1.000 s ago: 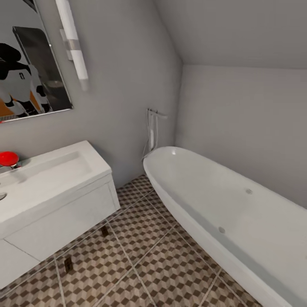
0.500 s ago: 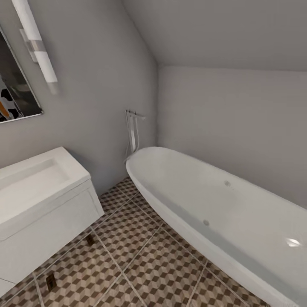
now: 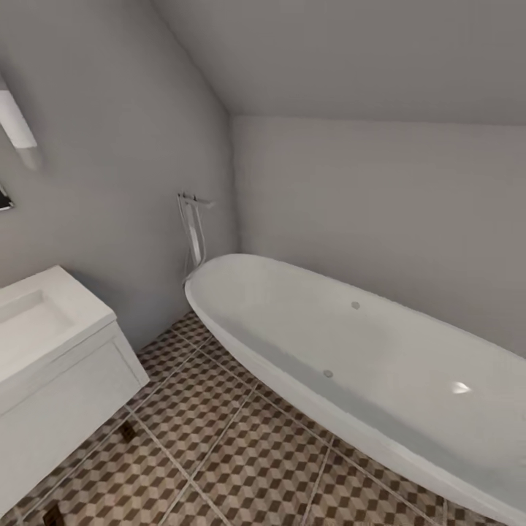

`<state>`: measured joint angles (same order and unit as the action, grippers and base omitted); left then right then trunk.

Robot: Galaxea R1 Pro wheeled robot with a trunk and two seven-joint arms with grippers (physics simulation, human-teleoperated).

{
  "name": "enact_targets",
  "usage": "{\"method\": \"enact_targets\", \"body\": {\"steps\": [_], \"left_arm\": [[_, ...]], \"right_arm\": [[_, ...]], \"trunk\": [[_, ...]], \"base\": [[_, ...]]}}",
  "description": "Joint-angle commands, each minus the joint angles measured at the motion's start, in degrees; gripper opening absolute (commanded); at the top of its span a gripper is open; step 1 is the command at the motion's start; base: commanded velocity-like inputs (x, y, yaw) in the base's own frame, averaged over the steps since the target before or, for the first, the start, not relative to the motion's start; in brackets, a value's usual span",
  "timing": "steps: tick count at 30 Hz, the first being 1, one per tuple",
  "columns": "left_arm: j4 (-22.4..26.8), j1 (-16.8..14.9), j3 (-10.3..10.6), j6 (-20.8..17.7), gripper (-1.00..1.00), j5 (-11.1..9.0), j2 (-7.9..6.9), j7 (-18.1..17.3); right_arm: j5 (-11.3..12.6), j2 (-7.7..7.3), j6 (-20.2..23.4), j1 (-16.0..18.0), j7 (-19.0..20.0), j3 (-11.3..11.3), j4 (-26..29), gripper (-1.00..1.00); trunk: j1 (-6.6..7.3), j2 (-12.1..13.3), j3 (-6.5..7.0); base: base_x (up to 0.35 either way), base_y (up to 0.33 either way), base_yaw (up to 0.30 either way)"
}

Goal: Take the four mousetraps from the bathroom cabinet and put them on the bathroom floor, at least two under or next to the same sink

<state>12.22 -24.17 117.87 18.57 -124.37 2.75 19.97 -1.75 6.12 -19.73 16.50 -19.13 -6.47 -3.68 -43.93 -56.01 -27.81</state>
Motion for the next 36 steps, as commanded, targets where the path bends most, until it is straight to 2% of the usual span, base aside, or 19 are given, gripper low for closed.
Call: {"method": "enact_targets", "body": {"steps": [1,36], "left_arm": [[0.2,-0.1,0.5,0.3,1.00,-0.4,-0.02,0.3],[0.2,-0.1,0.5,0.3,1.00,-0.4,-0.02,0.3]], "right_arm": [[-0.2,0.04,-0.2,0.1,-0.4,-0.4,-0.3,1.00],[-0.2,0.12,-0.3,0.1,-0.4,-0.4,-0.3,1.00]], "trunk": [[-0.01,0.0,-0.02],[-0.01,0.0,1.11]], "base": [[0.000,0.000,-0.286],[0.000,0.000,-0.286]]}}
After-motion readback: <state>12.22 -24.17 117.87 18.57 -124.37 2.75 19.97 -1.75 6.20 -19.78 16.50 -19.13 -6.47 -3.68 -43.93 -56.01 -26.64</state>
